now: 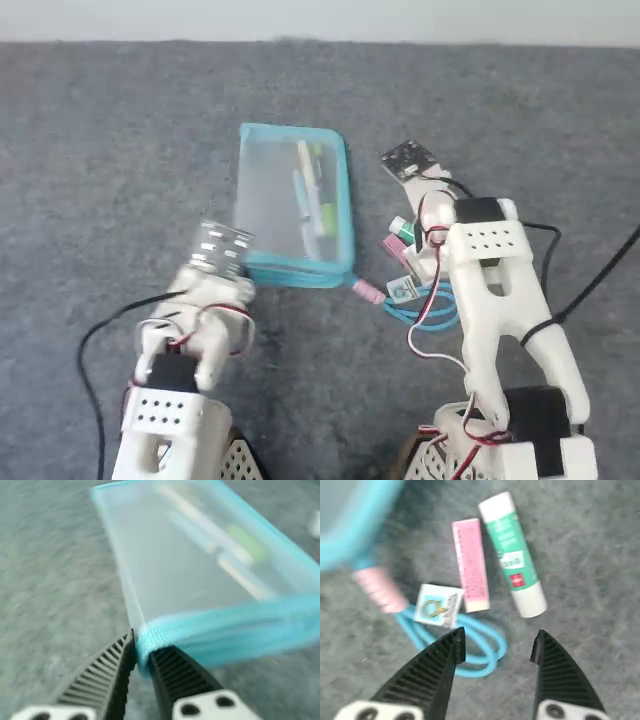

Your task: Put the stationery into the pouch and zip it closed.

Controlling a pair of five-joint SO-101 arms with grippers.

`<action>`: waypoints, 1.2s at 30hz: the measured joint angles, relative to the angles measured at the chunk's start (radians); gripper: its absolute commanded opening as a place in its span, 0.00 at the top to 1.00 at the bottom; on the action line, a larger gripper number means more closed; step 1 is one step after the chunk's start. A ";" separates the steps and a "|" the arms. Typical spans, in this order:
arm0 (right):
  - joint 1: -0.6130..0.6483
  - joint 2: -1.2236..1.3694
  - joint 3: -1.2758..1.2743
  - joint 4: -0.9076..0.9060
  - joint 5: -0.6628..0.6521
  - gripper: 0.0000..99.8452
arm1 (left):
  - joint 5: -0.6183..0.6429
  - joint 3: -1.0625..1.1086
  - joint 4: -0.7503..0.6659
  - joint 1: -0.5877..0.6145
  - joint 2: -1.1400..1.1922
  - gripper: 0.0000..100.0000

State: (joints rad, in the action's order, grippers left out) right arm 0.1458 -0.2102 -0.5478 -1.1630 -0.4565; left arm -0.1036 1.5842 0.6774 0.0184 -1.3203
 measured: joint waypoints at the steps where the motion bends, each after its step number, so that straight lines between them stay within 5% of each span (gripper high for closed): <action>1: -0.011 0.012 0.000 0.009 -0.002 0.78 | 0.018 0.000 -0.008 0.040 0.000 0.99; 12: -0.029 0.092 -0.003 0.078 -0.003 0.78 | 0.023 0.002 -0.009 0.046 0.000 0.99; 22: -0.046 0.203 -0.003 0.198 -0.198 0.78 | 0.025 0.002 -0.009 0.032 0.000 0.99; 36: -0.121 0.319 -0.003 0.321 -0.249 0.81 | 0.025 0.002 -0.009 0.032 0.000 0.99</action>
State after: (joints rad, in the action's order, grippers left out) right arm 0.0245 0.1089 -0.5508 -0.8424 -0.7050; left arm -0.0790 1.5858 0.6682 0.0506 -1.3203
